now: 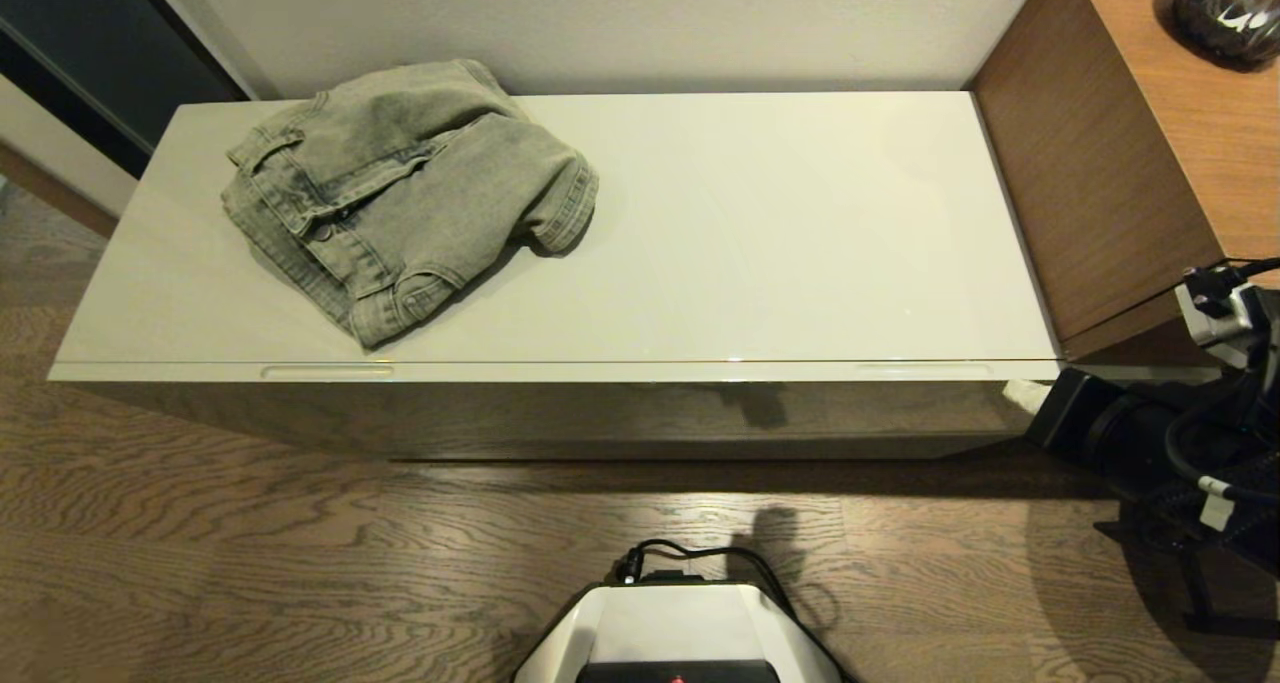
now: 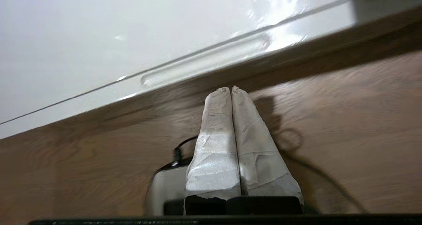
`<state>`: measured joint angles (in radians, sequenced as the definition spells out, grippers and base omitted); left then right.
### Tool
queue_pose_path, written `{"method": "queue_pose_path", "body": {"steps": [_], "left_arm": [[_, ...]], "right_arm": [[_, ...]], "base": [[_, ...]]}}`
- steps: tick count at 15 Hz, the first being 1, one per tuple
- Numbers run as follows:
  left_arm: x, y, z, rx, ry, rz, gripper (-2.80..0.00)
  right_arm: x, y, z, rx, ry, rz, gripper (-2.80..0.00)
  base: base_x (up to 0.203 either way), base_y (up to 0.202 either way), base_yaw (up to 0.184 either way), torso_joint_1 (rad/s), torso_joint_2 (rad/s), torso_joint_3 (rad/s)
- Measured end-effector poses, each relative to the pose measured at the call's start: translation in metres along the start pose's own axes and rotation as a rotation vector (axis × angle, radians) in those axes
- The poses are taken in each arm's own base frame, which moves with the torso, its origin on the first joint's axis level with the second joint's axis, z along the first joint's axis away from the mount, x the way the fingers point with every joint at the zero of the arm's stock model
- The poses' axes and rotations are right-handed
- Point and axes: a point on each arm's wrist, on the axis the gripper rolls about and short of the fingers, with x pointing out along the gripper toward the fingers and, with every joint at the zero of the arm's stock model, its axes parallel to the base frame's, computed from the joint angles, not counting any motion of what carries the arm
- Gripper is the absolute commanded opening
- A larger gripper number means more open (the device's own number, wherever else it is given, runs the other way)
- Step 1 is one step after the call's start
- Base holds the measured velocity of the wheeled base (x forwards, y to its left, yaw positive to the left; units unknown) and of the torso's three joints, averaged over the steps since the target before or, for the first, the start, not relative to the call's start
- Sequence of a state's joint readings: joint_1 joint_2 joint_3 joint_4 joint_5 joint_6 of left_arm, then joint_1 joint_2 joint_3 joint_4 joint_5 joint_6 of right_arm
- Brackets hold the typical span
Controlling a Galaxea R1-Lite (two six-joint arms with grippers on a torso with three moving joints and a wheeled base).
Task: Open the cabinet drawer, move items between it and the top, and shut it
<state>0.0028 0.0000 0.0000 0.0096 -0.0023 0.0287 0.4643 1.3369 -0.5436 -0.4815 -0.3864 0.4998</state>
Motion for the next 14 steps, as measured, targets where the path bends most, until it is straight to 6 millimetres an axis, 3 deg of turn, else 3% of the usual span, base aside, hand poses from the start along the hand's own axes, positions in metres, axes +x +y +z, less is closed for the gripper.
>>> {"method": "queue_pose_path", "body": {"steps": [7,11,14], "left_arm": [[0.000,0.000,0.000,0.000,0.001,0.000,-2.80],[0.000,0.000,0.000,0.000,0.000,0.000,-2.80],[0.000,0.000,0.000,0.000,0.001,0.000,-2.80]], "right_arm": [[-0.030,-0.013,0.024,-0.101,-0.088,-0.181,-2.80],[-0.071,-0.034,0.035,-0.162,-0.112,-0.373,-2.80],[-0.133,-0.057,0.039,-0.244,-0.173,-0.398,-2.80]], "base": [[0.000,0.000,0.000,0.000,0.00,0.000],[0.000,0.000,0.000,0.000,0.00,0.000],[0.000,0.000,0.000,0.000,0.00,0.000]]}}
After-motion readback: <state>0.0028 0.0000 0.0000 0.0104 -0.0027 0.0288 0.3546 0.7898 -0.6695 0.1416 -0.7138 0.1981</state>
